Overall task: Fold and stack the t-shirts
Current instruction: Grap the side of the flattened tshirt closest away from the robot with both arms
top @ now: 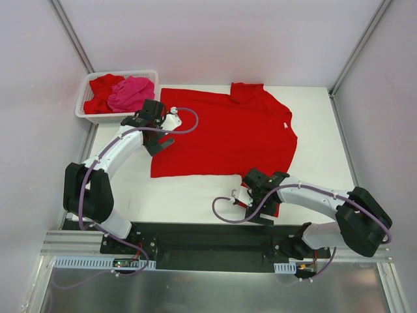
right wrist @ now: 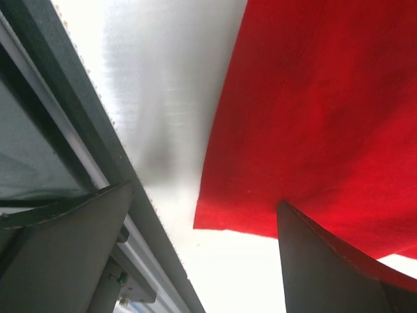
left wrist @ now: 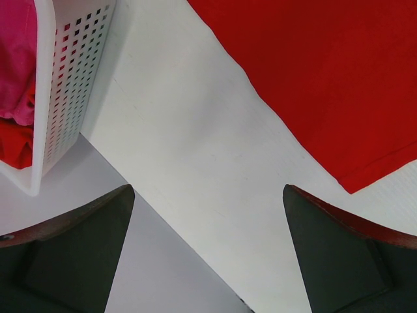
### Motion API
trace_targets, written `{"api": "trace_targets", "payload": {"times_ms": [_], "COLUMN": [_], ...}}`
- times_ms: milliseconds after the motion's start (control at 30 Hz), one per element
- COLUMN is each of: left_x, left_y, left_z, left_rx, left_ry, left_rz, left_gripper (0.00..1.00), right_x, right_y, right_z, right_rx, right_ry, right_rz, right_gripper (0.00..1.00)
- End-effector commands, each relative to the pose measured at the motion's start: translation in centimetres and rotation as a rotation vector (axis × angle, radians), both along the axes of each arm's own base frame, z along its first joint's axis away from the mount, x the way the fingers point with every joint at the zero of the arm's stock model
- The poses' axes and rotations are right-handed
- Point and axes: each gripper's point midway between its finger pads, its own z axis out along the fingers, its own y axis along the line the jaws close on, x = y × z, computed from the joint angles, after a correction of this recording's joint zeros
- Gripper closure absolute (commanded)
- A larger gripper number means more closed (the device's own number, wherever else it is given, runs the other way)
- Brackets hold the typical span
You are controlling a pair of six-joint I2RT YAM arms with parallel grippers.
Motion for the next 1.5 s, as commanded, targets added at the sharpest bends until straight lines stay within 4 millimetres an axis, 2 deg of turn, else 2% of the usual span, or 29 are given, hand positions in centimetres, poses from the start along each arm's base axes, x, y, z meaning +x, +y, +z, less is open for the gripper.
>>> {"api": "trace_targets", "payload": {"times_ms": [0, 133, 300, 367, 567, 900, 1000, 1133, 1267, 1333, 1467], "left_x": [0.6, 0.6, 0.6, 0.7, 0.8, 0.7, 0.7, 0.8, 1.0, 1.2, 1.3], "left_y": [-0.6, -0.6, -0.9, -1.0, -1.3, -1.3, -1.4, -1.6, -1.7, -1.8, -1.9], "left_z": [0.9, 0.8, 0.8, 0.8, 0.8, 0.8, 0.7, 0.7, 0.6, 0.7, 0.7], "left_rx": [0.012, 0.011, 0.008, 0.006, 0.007, 0.015, 0.013, 0.014, 0.017, 0.016, 0.019], "left_ry": [-0.017, -0.016, -0.014, -0.015, -0.017, -0.016, -0.014, -0.013, -0.011, -0.014, -0.015], "left_rz": [-0.016, -0.016, -0.02, -0.024, -0.028, -0.031, -0.032, -0.038, -0.038, -0.04, -0.045], "left_gripper": [0.01, 0.01, 0.01, 0.01, 0.01, 0.01, 0.01, 0.01, 0.01, 0.01, 0.01], "right_x": [-0.2, 0.3, 1.6, 1.5, 1.2, 0.2, 0.0, -0.2, -0.4, -0.5, -0.6], "right_y": [-0.1, 0.1, -0.8, -1.4, -2.2, -3.1, -3.2, -3.2, -3.2, -3.2, -3.2], "right_z": [1.3, 2.3, 2.9, 2.5, 1.3, 0.3, 0.2, 0.1, 0.0, -0.1, -0.3], "right_rx": [-0.019, -0.006, -0.023, -0.051, -0.101, -0.152, -0.156, -0.159, -0.155, -0.155, -0.161], "right_ry": [0.016, -0.017, -0.111, -0.109, -0.073, -0.003, 0.007, 0.02, 0.033, 0.041, 0.049], "right_rz": [-0.006, -0.018, -0.031, -0.034, -0.049, -0.041, -0.037, -0.037, -0.032, -0.026, -0.019], "right_gripper": [0.03, 0.02, 0.01, 0.01, 0.11, 0.16, 0.22, 0.37, 0.42, 0.51, 0.57]}}
